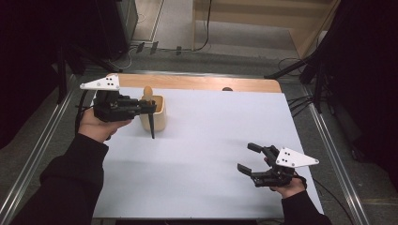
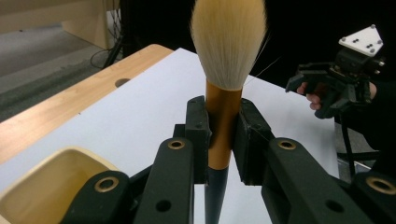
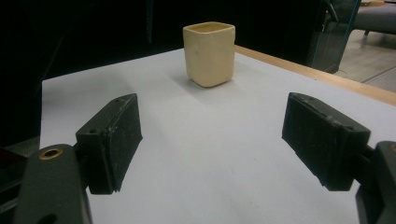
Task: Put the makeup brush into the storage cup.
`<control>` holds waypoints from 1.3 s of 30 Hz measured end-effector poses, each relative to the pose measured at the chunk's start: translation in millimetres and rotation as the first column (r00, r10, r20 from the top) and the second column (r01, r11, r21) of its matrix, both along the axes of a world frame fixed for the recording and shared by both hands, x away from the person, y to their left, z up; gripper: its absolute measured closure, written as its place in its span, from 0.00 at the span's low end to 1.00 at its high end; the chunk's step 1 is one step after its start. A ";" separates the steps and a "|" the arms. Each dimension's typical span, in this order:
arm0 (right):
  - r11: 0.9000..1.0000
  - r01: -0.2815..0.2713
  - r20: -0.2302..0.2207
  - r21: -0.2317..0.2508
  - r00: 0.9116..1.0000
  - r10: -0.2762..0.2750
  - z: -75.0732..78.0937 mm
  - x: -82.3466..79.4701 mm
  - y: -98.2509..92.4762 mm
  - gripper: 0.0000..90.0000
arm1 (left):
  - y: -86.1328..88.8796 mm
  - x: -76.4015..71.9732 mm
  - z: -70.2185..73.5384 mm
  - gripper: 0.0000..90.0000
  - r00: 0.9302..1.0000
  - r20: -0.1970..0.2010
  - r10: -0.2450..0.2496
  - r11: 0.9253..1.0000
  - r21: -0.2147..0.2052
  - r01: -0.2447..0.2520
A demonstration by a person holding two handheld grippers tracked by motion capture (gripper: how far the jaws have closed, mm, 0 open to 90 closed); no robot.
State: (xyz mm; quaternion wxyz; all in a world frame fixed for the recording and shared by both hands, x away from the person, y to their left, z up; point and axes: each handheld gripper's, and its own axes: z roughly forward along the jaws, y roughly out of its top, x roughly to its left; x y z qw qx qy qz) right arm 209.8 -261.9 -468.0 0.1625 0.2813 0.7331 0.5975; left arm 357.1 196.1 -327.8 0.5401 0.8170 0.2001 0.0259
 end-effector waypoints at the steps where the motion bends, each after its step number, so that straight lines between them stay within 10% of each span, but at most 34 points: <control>1: 1.000 -0.002 0.003 0.000 1.000 0.002 0.0 0.2 -0.1 0.23 | -1.2 3.9 3.7 0.87 1.000 0.003 0.003 1.000 -0.010 -0.003; 30: 1.000 0.014 -0.006 -0.009 1.000 -0.014 -0.8 2.9 -0.6 0.23 | -0.2 51.9 34.6 0.87 0.992 0.078 0.104 0.994 0.010 -0.105; 39: 1.000 0.012 0.007 -0.006 1.000 -0.011 0.7 2.0 -0.7 0.23 | -0.4 69.7 26.5 0.87 0.968 0.083 0.239 0.971 0.010 -0.240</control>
